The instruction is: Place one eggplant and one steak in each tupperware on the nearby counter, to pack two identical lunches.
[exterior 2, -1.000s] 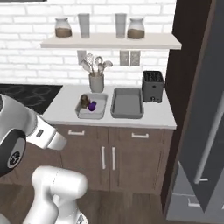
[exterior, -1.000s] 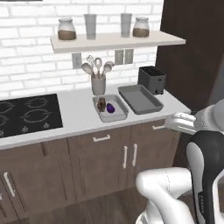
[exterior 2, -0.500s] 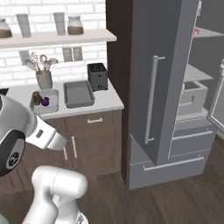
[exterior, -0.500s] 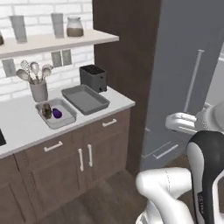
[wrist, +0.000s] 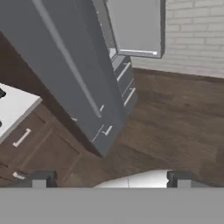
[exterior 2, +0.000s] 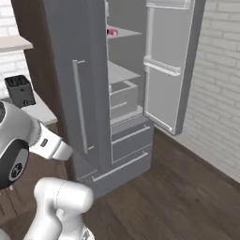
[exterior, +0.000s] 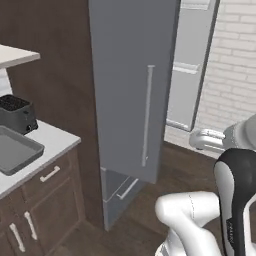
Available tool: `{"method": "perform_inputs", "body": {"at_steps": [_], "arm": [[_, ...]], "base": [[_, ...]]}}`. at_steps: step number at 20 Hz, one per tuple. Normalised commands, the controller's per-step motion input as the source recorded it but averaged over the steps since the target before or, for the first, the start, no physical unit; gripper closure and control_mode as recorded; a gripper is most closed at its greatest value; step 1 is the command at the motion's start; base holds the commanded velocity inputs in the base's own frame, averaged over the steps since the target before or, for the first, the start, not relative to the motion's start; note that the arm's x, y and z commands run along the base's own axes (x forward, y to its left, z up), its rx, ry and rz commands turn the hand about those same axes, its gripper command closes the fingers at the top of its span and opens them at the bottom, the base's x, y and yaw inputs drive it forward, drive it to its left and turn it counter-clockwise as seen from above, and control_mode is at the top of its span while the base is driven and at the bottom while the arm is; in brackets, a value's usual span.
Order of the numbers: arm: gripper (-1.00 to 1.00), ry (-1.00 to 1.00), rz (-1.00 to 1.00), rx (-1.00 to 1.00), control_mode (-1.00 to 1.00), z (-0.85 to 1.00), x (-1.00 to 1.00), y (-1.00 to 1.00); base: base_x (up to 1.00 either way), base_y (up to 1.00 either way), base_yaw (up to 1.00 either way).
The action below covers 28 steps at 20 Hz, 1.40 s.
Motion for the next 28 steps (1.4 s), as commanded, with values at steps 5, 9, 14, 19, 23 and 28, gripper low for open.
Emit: {"method": "perform_inputs", "body": {"at_steps": [5,9,14,19,23,28], "arm": [[-1.0,0.0,0.0,0.0,1.0,0.0,0.0,0.0],[-1.0,0.0,0.0,0.0,1.0,0.0,0.0,0.0],[-1.0,0.0,0.0,0.0,1.0,0.0,0.0,0.0],[-1.0,0.0,0.0,0.0,1.0,0.0,0.0,0.0],[-1.0,0.0,0.0,0.0,1.0,0.0,0.0,0.0],[-1.0,0.0,0.0,0.0,1.0,0.0,0.0,0.0]], "base": [[0.4,-0.95,-0.53],[0.95,-0.61,0.04],[0.76,-0.84,0.19],[0.52,-0.44,0.55],[0.25,-0.95,0.33],[0.58,-0.95,0.25]]}}
